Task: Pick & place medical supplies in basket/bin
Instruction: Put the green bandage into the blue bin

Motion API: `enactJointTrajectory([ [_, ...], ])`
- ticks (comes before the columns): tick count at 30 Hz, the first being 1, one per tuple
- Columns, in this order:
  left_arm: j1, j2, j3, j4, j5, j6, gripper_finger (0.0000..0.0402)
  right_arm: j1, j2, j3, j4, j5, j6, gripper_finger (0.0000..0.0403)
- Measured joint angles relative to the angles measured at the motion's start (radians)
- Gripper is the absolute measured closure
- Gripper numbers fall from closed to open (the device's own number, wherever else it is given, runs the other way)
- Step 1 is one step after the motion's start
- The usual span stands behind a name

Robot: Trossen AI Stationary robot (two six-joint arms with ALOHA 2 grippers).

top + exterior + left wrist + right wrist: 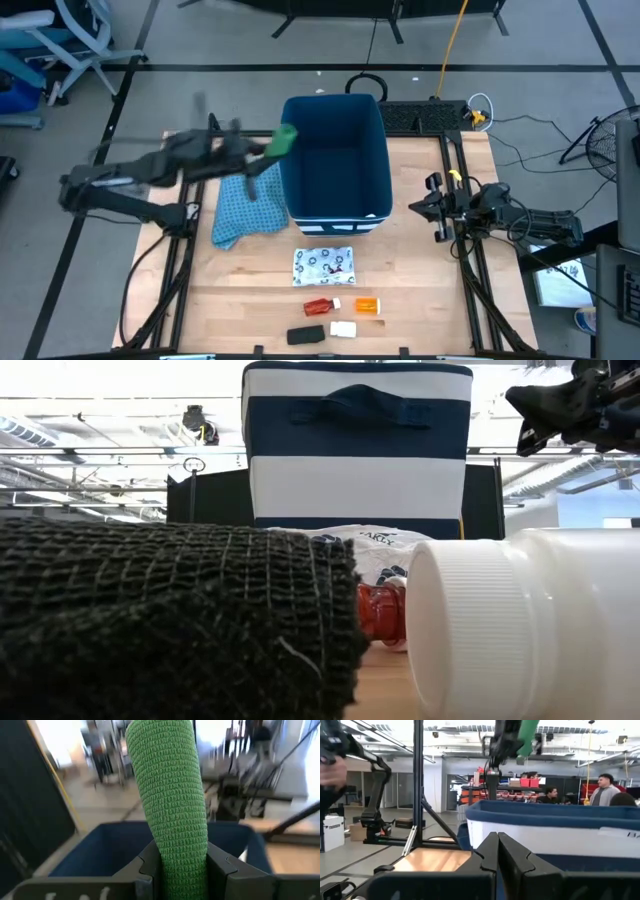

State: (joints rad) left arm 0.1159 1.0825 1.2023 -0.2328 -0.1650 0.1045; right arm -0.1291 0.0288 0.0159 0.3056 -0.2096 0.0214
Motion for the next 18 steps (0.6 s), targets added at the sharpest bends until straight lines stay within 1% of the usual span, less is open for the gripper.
enactJointTrajectory([
  [7,0.129,0.434,0.565,-0.397,0.136,0.070,0.0309,0.000,0.000,0.000,-0.013,-0.001,0.011,0.0403],
  [11,0.184,0.646,0.806,-0.583,0.169,0.084,0.0309,0.000,0.000,0.000,-0.013,0.000,-0.005,0.0403],
  [14,0.221,0.766,0.911,-0.681,0.169,0.089,0.0309,0.000,0.000,0.000,-0.013,0.000,-0.009,0.0403],
  [16,0.240,0.832,0.934,-0.713,0.189,0.088,0.0309,0.000,0.000,0.000,-0.012,0.000,-0.010,0.0403],
  [18,0.251,0.888,0.934,-0.741,0.239,0.085,0.0309,0.000,0.000,0.000,-0.012,0.000,-0.012,0.0403],
])
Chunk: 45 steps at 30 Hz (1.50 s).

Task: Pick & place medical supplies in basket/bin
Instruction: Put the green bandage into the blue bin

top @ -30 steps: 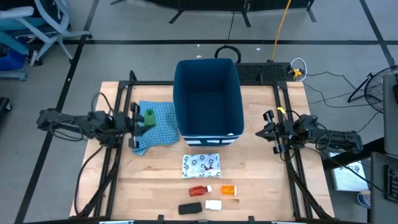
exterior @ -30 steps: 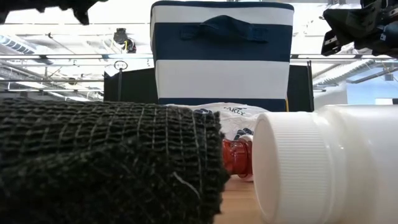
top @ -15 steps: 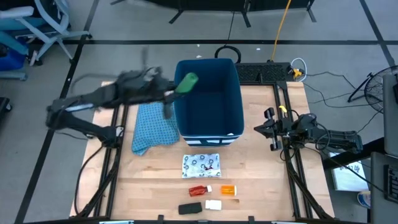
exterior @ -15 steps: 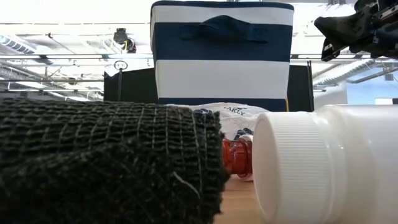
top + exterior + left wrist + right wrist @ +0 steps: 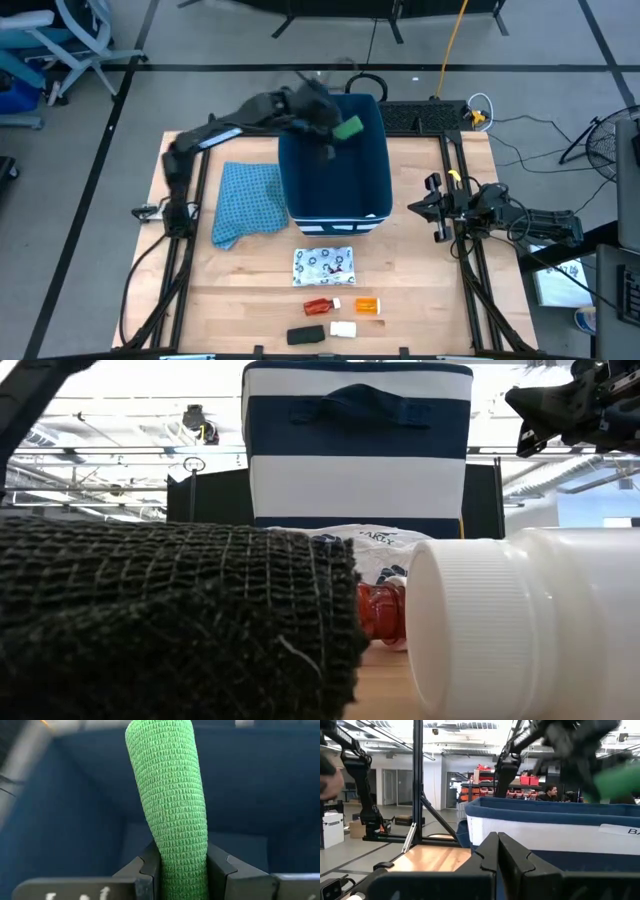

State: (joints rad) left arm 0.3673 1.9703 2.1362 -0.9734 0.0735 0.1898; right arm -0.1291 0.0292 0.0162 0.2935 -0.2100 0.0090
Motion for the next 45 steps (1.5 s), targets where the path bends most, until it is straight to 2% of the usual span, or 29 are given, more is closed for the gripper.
enactJointTrajectory([
  [8,-0.007,0.190,-0.001,-0.026,0.056,0.004,0.0309,0.000,0.000,0.000,0.027,0.000,0.003,0.0403],
  [16,-0.018,0.256,-0.001,-0.023,0.062,0.009,0.0309,0.000,0.000,0.000,0.031,-0.003,0.011,0.0403],
  [24,-0.003,0.263,-0.041,0.002,0.083,-0.016,0.0309,0.000,0.000,0.000,0.031,-0.004,0.032,0.0403],
  [36,0.003,0.265,-0.087,-0.003,0.046,-0.045,0.0309,0.000,0.000,0.000,0.031,-0.004,0.032,0.0403],
  [45,-0.005,0.263,-0.249,0.131,0.004,-0.061,0.0309,0.000,0.000,0.000,0.044,-0.003,0.020,0.0403],
])
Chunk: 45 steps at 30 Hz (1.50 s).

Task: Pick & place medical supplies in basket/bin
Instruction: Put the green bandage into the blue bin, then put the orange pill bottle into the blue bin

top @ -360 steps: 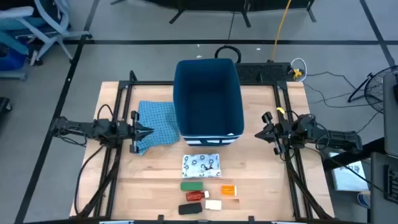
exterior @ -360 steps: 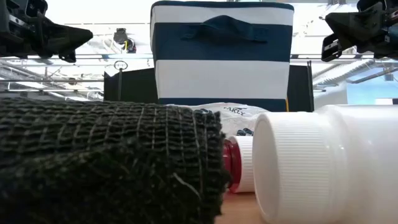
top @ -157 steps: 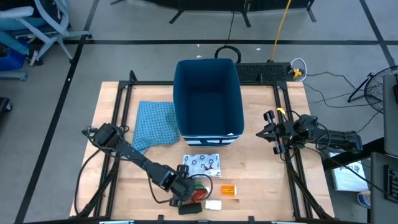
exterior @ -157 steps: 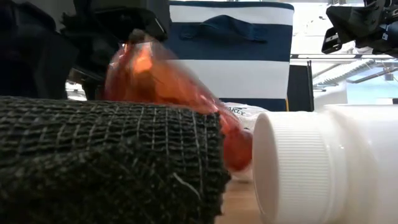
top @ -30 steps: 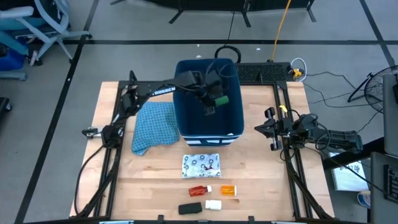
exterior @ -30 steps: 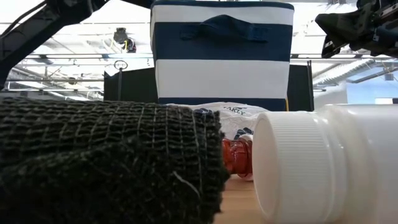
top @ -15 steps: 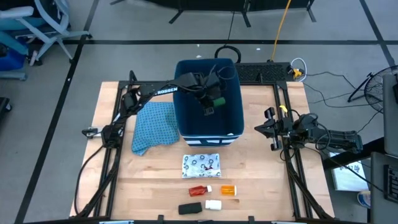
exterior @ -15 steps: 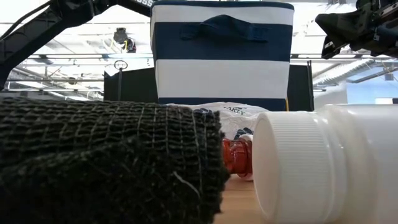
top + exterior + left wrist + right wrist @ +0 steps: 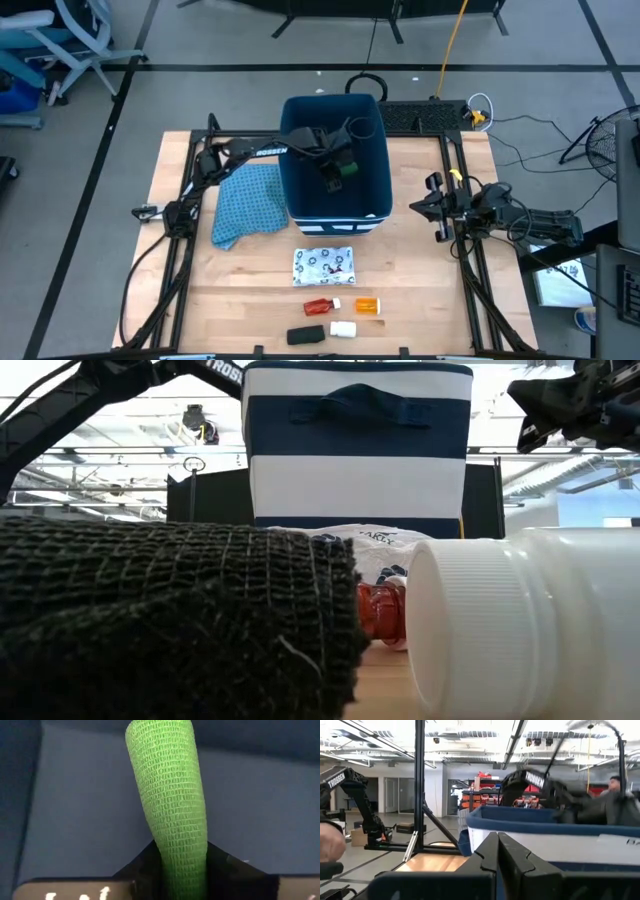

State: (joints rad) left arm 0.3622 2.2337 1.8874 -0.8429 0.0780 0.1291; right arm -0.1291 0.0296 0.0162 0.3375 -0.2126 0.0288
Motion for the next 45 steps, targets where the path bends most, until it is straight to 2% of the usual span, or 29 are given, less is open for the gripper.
enactJointTrajectory([
  [11,0.005,0.001,-0.186,0.173,-0.025,0.036,0.0309,0.000,0.000,0.000,0.025,0.001,-0.043,0.0403],
  [34,0.008,0.000,-0.196,0.183,-0.031,0.060,0.0304,0.000,0.000,0.000,0.025,0.002,-0.052,0.0403],
  [38,0.010,0.000,-0.197,0.187,-0.021,0.060,0.0261,0.000,0.000,0.000,0.025,0.002,-0.052,0.0403],
  [45,0.008,-0.076,-0.198,0.183,-0.038,0.076,0.0129,0.000,0.000,0.000,0.025,0.002,-0.052,0.0403],
])
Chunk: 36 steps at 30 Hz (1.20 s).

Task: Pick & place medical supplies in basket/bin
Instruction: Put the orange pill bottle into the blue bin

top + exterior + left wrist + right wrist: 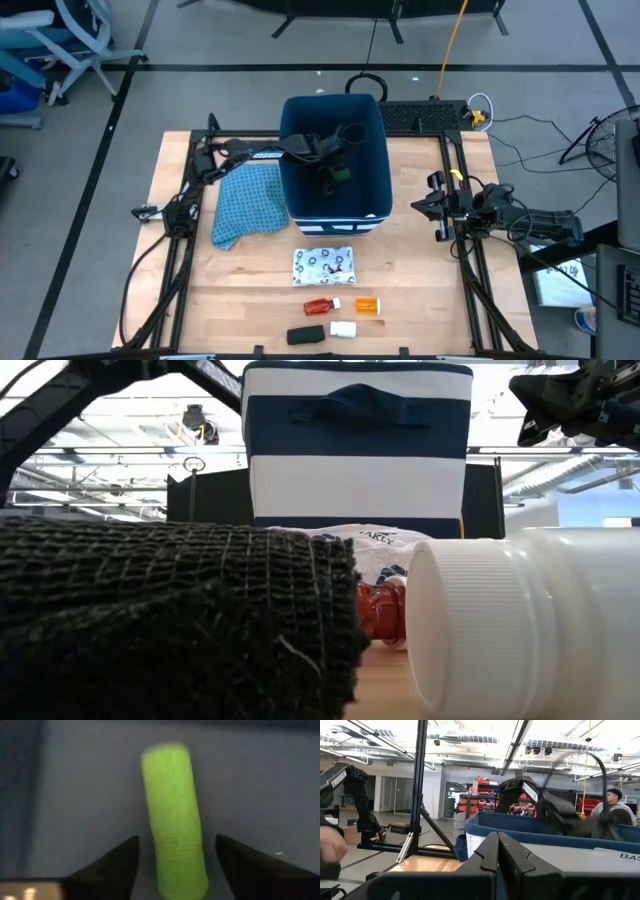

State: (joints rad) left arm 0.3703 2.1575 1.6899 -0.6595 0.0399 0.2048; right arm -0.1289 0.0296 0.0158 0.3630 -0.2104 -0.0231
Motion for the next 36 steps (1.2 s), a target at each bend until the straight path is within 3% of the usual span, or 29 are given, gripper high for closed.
enactJointTrajectory([
  [5,-0.017,-0.111,0.001,0.007,-0.072,0.030,0.0060,0.000,0.000,0.000,0.004,0.000,0.000,0.0403],
  [9,-0.016,-0.208,0.001,0.001,-0.095,0.031,0.0036,0.000,0.000,0.000,0.006,0.000,0.000,0.0403],
  [24,-0.045,-0.617,0.002,-0.093,-0.078,0.110,0.0060,0.000,0.000,0.000,0.005,0.000,-0.016,0.0403],
  [29,-0.046,-0.766,-0.018,-0.146,-0.054,0.133,0.0117,0.000,0.000,0.000,0.005,0.000,-0.016,0.0403],
  [32,-0.046,-0.881,-0.115,-0.125,-0.026,0.130,0.0187,0.000,0.000,0.000,0.006,0.000,-0.018,0.0403],
  [36,-0.045,-1.053,-0.335,0.003,0.013,0.097,0.0304,0.000,0.000,0.000,0.005,0.000,-0.017,0.0403],
])
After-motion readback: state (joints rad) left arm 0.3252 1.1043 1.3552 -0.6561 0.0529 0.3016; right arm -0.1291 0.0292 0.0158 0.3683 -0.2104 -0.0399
